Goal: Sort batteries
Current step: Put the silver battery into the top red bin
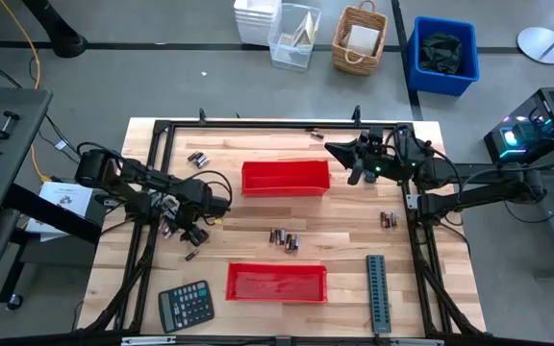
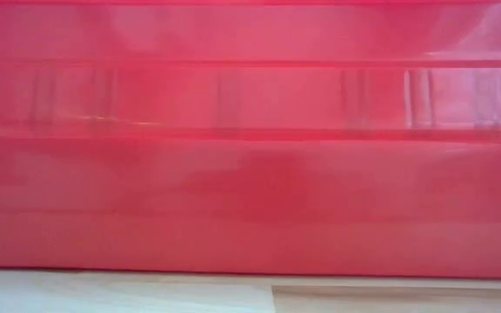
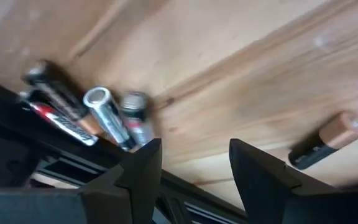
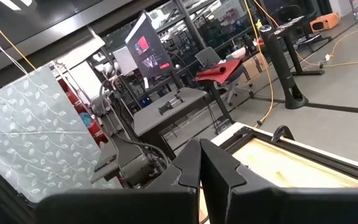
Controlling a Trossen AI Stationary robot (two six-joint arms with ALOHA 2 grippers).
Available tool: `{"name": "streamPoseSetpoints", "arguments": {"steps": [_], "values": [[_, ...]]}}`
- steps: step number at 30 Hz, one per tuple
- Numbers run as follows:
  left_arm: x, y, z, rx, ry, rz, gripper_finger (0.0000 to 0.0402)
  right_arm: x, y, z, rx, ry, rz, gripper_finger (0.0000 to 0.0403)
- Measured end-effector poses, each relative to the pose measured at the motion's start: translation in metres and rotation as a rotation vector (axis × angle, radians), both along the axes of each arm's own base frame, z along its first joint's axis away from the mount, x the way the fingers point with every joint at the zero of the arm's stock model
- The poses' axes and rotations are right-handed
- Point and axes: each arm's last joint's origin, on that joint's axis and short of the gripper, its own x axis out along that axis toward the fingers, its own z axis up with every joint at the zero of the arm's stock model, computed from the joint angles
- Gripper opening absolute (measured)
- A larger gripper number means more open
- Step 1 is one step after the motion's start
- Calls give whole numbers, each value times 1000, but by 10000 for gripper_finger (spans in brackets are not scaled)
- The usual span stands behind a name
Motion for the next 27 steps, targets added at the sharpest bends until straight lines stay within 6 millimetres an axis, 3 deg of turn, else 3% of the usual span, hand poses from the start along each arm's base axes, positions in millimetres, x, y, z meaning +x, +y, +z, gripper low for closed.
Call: {"name": "streamPoseSetpoints", "arguments": {"steps": [11, 27], "values": [[-2, -1, 0, 162, 40, -5, 179, 0, 0, -2, 0, 19, 0, 0], [-10, -5, -9, 195, 75, 73, 179, 0, 0, -3, 1, 29, 0, 0]]}}
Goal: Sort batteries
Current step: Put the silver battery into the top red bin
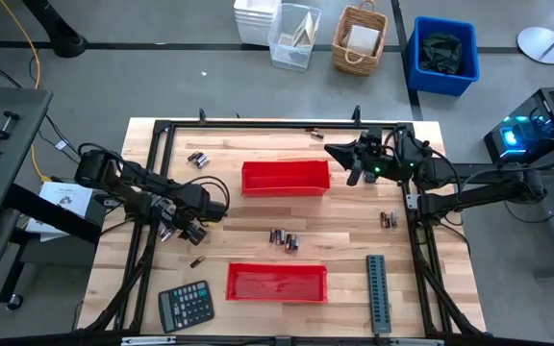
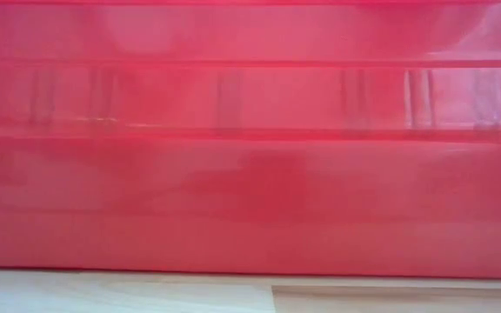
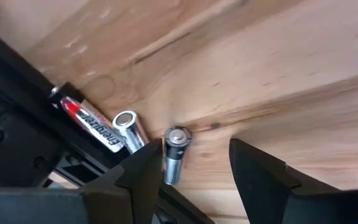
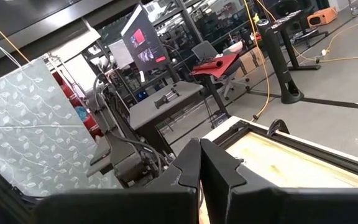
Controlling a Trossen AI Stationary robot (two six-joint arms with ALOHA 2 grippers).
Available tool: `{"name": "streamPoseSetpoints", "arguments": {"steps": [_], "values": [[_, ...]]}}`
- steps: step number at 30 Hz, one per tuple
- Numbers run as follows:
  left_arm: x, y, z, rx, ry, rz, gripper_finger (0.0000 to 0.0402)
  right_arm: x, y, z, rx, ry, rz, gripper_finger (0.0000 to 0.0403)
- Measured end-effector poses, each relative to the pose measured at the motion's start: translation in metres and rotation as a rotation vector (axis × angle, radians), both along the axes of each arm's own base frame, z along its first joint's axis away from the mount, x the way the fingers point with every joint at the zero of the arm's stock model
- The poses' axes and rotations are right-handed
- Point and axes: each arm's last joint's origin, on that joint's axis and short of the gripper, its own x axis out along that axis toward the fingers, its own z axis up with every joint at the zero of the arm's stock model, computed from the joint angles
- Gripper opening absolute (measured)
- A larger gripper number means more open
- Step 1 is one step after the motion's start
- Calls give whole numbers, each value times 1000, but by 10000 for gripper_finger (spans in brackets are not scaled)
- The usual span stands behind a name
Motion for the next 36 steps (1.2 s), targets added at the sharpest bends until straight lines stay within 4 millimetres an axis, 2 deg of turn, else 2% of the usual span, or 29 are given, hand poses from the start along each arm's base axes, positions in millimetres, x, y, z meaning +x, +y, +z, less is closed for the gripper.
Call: {"name": "streamPoseSetpoints", "arguments": {"steps": [6, 12, 15, 20, 23, 25, 30, 33, 36], "values": [[-2, -9, -3, -25, -10, -22, 179, 0, 0, -1, 1, 8, 0, 0], [-11, -14, -16, -160, -38, 16, 163, 0, 0, -1, 1, 12, 0, 0], [-12, -13, -18, -180, -54, -8, 130, 0, 0, -1, 1, 12, 0, 0], [-8, -14, -17, -217, -92, -24, 33, 0, 0, -1, 1, 12, 0, 0], [-2, -14, -14, -208, -107, -51, 31, 0, 0, -1, 1, 15, 0, 0], [5, -13, -9, -195, -148, -77, 31, 0, 0, -1, 2, 15, 0, 0], [34, -10, 11, -178, -373, -171, 31, 0, 0, -2, 2, 17, -7, 0], [48, -7, 33, -150, -484, -207, 31, 0, -1, -2, 2, 17, -19, 0], [61, 3, 59, -51, -597, -228, 31, 0, -1, -1, 1, 7, -19, 0]]}}
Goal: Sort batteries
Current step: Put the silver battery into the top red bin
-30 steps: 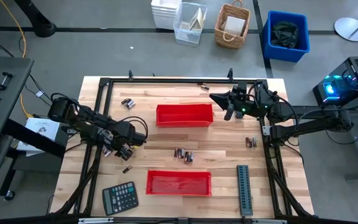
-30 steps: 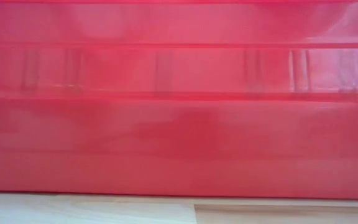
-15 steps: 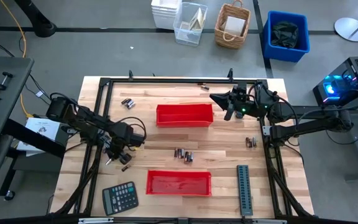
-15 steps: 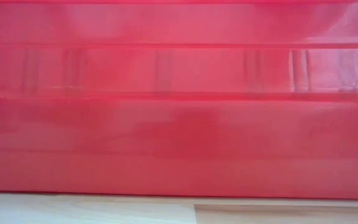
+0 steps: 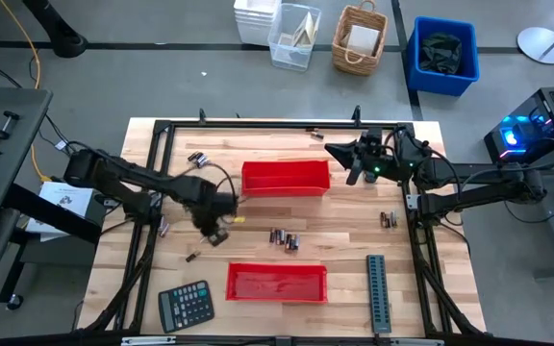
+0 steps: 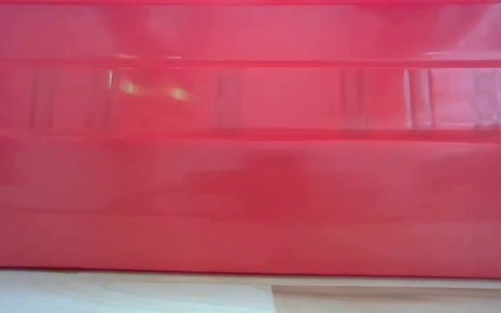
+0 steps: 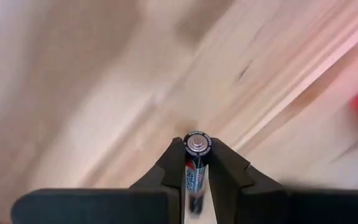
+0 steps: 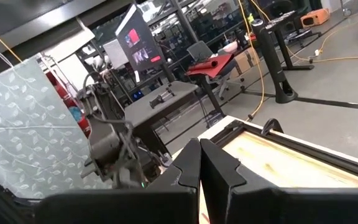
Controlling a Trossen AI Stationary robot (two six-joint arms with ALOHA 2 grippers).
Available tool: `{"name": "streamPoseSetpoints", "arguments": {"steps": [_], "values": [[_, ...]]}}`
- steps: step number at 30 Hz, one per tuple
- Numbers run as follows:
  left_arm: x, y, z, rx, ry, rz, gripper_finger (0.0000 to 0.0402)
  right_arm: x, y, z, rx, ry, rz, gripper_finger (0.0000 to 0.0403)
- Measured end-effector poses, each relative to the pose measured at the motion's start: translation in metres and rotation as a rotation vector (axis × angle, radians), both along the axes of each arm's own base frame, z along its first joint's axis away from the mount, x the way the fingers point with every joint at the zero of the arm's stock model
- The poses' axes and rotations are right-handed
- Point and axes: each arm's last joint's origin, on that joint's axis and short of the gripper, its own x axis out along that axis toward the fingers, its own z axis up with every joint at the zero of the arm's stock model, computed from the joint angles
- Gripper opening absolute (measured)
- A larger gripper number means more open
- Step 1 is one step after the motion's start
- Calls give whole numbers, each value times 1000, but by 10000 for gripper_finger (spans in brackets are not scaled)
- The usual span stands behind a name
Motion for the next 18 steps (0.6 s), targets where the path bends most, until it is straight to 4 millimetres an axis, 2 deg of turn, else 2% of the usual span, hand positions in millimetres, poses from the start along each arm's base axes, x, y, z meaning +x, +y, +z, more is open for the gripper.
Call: {"name": "streamPoseSetpoints", "arguments": {"steps": [5, 10, 14, 18], "values": [[15, 25, 54, 208, -261, 22, 31, 0, 0, 5, -5, -52, 0, 0], [40, 54, 98, 496, -678, -34, 31, -1, 0, 11, -39, -103, -17, 0], [59, 77, 106, 644, -852, -69, 31, -2, 0, 14, -73, -126, -22, 0], [73, 97, 93, 712, -849, -72, 31, -2, -1, 15, -77, -134, -47, 0]]}}
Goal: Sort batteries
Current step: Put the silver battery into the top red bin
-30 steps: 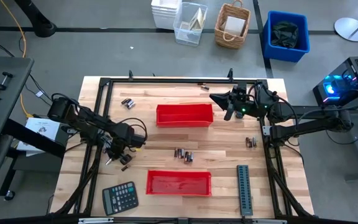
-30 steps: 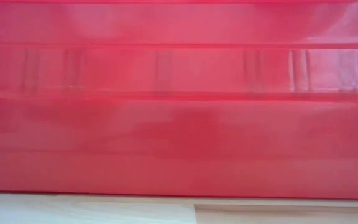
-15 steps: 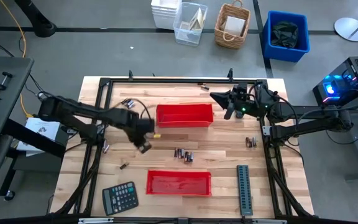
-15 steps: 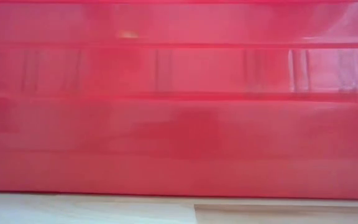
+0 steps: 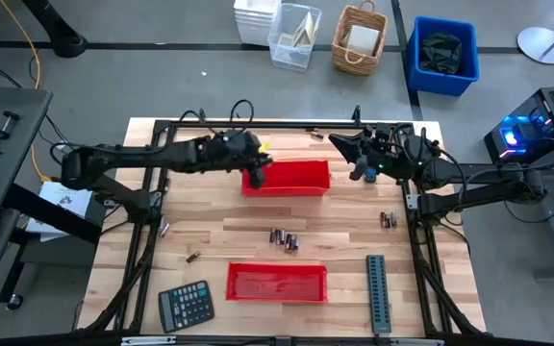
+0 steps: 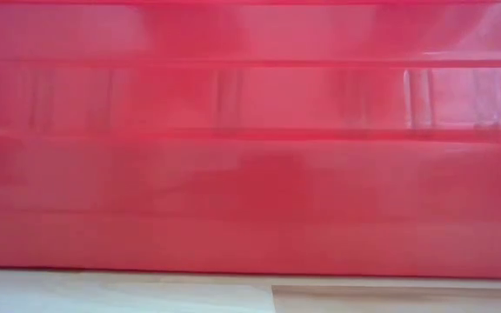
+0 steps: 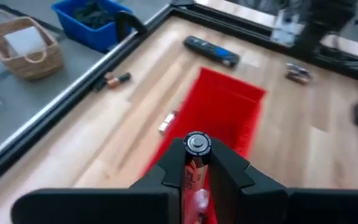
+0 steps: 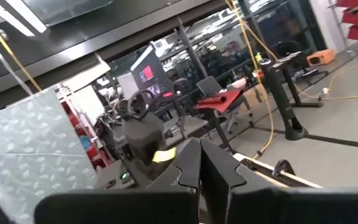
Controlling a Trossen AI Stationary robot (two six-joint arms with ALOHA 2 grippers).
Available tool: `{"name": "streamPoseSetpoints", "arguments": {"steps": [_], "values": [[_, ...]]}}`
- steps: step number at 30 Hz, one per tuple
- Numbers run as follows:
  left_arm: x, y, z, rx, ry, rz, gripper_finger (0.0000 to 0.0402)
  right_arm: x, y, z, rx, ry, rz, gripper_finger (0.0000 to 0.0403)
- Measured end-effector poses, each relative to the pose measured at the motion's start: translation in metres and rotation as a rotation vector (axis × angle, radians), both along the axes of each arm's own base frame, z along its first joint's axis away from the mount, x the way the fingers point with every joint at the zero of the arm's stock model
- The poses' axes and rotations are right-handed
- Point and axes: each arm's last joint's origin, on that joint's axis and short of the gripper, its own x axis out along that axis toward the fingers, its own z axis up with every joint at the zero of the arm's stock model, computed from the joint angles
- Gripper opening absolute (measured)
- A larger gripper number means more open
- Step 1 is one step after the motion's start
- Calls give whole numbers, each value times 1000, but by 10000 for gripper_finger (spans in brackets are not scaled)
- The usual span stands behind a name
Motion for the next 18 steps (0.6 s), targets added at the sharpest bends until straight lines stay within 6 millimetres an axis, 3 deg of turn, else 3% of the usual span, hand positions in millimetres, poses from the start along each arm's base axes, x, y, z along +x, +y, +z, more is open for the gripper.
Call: {"name": "streamPoseSetpoints", "arguments": {"steps": [5, 9, 14, 18], "values": [[9, 9, -19, -58, 43, -41, 71, 0, -1, 0, 6, -1, -39, 0], [11, 8, -22, -100, 37, -42, 103, -1, -1, 0, 7, -1, -47, 0], [0, 10, -5, -119, -18, -31, 146, -1, -1, 0, 0, 1, -48, 0], [-26, 5, 16, -159, -18, -16, 188, -1, -1, 0, 1, -2, -53, 0]]}}
